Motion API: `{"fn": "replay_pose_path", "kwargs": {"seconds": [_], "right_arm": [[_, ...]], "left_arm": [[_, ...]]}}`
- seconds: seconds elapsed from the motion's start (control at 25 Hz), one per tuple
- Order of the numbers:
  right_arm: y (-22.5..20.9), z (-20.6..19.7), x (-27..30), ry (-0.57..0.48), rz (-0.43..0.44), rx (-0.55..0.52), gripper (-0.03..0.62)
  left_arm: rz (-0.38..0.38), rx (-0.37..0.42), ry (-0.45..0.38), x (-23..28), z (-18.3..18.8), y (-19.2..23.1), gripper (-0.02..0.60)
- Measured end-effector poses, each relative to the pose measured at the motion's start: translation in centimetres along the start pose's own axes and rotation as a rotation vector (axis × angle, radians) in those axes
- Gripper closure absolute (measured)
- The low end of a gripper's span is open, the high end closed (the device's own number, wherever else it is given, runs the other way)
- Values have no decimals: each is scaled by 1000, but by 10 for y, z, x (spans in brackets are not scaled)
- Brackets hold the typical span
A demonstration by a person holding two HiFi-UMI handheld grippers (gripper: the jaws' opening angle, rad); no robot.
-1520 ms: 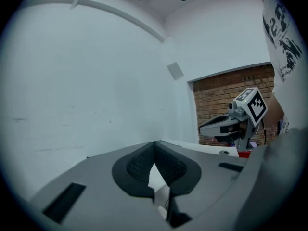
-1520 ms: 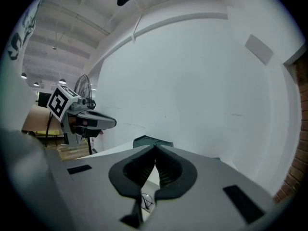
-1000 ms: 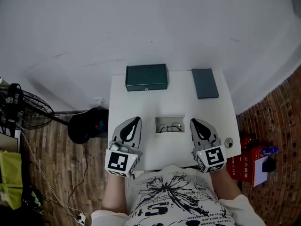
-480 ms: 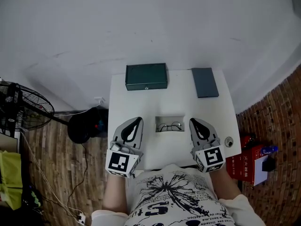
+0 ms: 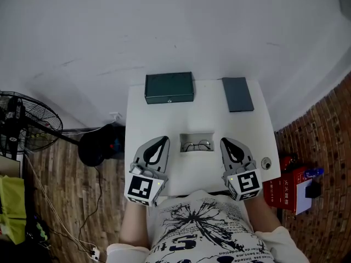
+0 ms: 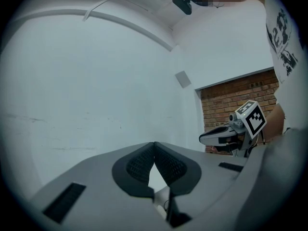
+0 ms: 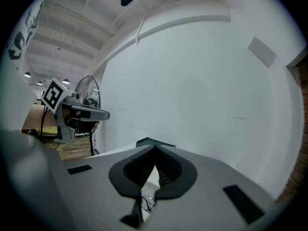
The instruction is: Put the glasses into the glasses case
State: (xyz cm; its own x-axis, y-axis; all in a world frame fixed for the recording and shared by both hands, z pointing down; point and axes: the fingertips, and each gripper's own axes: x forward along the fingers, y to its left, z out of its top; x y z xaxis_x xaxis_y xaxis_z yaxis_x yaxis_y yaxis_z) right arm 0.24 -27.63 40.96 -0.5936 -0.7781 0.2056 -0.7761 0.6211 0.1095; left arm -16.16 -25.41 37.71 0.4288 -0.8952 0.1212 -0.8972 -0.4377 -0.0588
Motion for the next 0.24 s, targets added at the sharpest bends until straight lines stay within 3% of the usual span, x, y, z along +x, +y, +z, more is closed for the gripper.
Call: {"fn": "replay_pose_path", "kwargs": {"seconds": [0.24], "right_arm": [[2, -3, -1, 1, -3, 2, 582]], "left_arm": [[-9, 2, 2, -1, -1, -4, 568]]}}
